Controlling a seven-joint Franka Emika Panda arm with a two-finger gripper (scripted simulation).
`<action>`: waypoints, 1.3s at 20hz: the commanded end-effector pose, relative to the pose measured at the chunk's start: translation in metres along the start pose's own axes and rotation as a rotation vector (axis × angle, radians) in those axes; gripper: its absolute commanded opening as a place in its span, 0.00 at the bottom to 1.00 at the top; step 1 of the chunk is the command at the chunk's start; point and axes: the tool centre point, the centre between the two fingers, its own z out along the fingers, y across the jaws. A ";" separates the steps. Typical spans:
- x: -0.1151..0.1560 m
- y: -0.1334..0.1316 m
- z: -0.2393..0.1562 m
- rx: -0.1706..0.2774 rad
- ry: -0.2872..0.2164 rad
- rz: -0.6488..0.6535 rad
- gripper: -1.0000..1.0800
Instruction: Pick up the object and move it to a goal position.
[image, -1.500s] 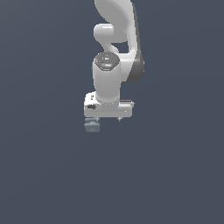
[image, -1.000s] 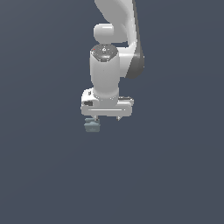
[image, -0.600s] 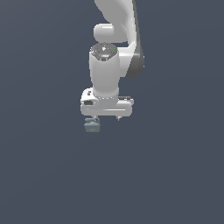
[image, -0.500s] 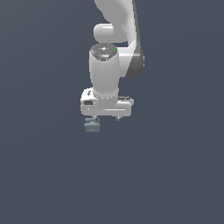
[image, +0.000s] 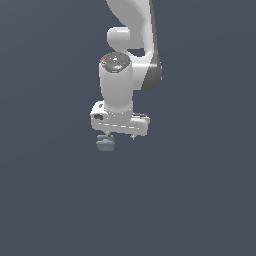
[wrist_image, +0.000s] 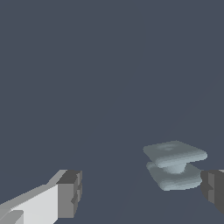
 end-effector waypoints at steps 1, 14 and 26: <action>-0.002 0.003 0.004 0.001 -0.002 0.053 0.96; -0.014 0.028 0.028 0.003 -0.017 0.446 0.96; -0.027 0.053 0.049 -0.003 -0.026 0.831 0.96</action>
